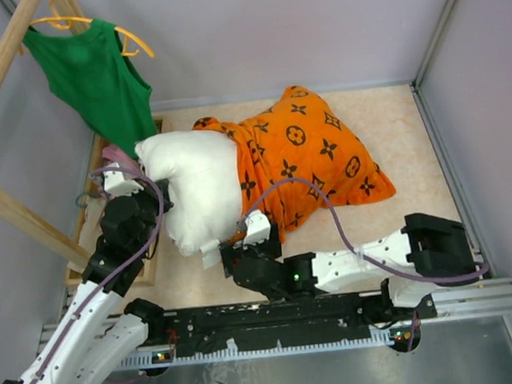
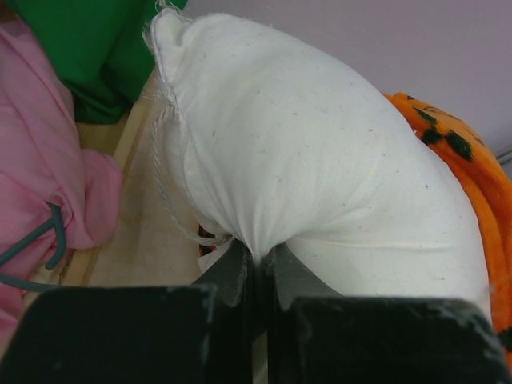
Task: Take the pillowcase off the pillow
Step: Remove the pillow from the pillowcase.
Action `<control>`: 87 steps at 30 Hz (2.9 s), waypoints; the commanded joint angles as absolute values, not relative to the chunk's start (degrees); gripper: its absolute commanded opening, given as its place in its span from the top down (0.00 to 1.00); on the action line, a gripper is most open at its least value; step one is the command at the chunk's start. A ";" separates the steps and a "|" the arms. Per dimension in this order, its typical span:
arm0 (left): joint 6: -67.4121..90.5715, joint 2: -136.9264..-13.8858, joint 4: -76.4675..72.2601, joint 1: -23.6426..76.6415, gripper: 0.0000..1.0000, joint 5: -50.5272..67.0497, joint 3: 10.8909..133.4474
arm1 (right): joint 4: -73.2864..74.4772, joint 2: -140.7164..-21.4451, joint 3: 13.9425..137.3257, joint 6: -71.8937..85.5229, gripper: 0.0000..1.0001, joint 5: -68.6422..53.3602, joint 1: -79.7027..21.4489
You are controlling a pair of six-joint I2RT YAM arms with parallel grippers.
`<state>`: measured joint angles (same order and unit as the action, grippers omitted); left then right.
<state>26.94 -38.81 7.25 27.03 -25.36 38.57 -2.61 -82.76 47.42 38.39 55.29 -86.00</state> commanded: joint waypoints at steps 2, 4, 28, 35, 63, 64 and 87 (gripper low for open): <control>24.71 -36.38 2.60 26.71 1.00 -29.24 41.38 | 0.05 -87.07 50.32 48.07 0.01 45.42 -76.58; 24.49 -35.82 2.63 26.69 1.00 -29.84 41.07 | -1.09 -86.20 46.78 49.33 0.04 41.95 -72.79; 22.66 -34.13 1.96 26.66 1.00 -30.80 40.44 | -8.63 -42.40 28.04 21.98 0.02 36.73 -55.77; 22.32 -33.20 2.54 26.69 1.00 -28.26 40.73 | -30.33 -45.50 32.15 6.40 0.01 38.41 -56.19; 17.62 -27.92 3.93 26.63 1.00 -22.61 41.07 | -3.97 -83.52 69.56 24.59 1.00 6.61 -28.57; 17.28 -27.91 3.12 26.65 1.00 -21.18 40.86 | -3.43 -83.63 70.65 23.18 0.91 6.32 -29.72; 12.01 -29.89 0.43 26.78 1.00 -1.85 41.73 | 37.11 -123.00 130.02 5.78 0.01 1.52 -43.02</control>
<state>12.93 -31.24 5.23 26.72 -3.33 38.76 27.00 -120.33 126.17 7.84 1.41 -42.02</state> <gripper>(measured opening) 0.041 0.990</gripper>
